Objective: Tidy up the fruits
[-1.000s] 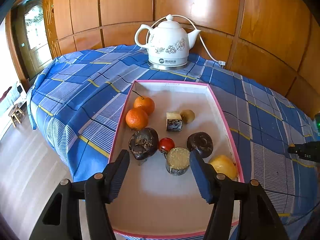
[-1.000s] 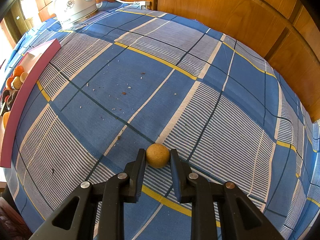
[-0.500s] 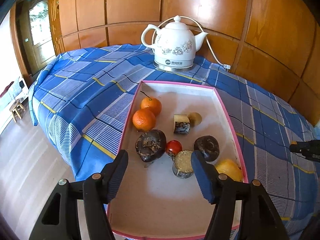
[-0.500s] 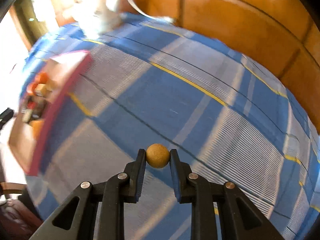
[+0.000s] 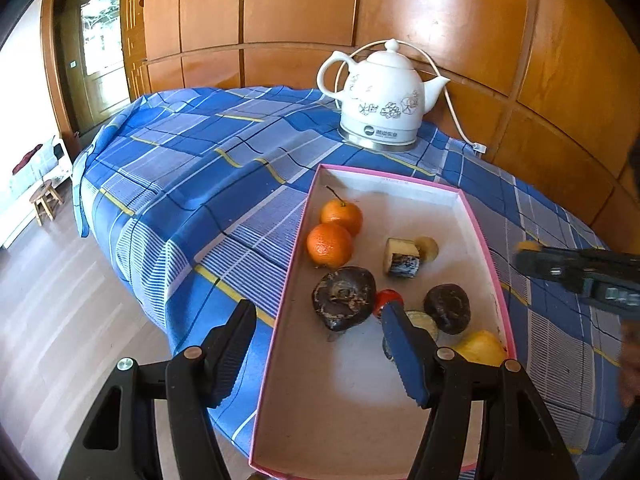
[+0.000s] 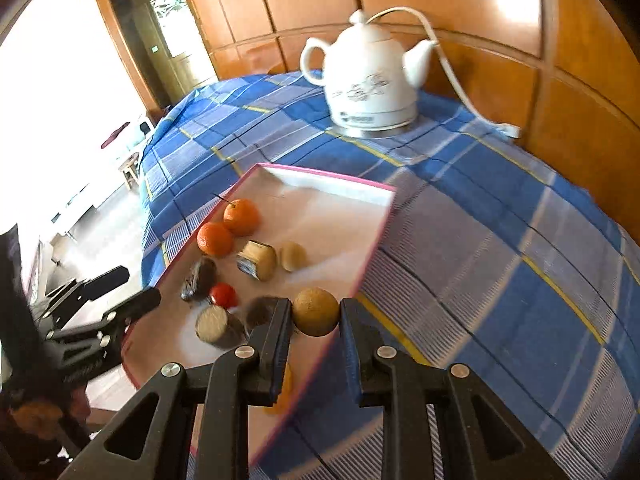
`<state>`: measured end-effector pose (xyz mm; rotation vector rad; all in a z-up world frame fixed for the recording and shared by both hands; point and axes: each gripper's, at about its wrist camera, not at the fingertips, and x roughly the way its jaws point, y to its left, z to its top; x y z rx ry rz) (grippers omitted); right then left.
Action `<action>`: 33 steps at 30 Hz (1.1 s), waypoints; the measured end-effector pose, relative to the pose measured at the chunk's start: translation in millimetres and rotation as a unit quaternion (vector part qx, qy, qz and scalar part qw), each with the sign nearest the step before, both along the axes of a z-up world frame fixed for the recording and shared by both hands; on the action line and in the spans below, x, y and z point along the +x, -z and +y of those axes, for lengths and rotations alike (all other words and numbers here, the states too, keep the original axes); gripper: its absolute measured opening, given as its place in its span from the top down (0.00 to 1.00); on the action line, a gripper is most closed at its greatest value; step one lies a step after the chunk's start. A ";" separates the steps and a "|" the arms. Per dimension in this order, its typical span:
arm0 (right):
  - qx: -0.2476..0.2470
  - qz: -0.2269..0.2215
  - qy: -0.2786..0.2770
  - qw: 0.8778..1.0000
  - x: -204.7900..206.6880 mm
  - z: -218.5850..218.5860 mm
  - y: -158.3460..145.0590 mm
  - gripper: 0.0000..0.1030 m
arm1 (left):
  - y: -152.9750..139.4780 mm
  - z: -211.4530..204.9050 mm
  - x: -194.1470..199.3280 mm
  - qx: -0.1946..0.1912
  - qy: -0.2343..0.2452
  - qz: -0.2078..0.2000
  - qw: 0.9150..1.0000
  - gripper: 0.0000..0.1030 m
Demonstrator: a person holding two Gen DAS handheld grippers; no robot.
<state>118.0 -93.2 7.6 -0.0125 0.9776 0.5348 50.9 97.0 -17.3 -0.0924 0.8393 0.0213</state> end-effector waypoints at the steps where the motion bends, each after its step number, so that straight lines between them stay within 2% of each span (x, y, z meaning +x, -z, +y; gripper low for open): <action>1: -0.002 0.003 -0.003 1.000 3.8 5.8 4.1 0.77 | 0.6 0.6 0.3 -0.001 -0.001 0.001 1.000 0.36; 8: -0.021 0.022 -0.006 0.999 17.9 31.6 31.3 0.76 | 6.0 2.0 1.7 -0.004 0.000 0.009 1.000 0.36; 12: -0.025 0.029 -0.007 0.999 15.7 31.4 39.0 0.72 | 7.4 2.5 2.2 -0.004 -0.004 0.010 1.000 0.36; 22: -0.003 0.013 0.014 1.000 -7.1 18.5 28.0 0.71 | -0.3 -3.9 -4.5 0.004 -0.001 -0.006 1.000 0.35; 30: -0.008 -0.015 0.059 0.998 -37.6 9.5 18.2 0.66 | -10.1 -12.6 -18.3 0.016 0.006 -0.034 0.999 0.29; 33: -0.013 -0.032 0.078 0.996 -49.6 6.6 12.0 0.65 | -13.0 -14.5 -25.3 0.018 0.005 -0.043 0.999 0.24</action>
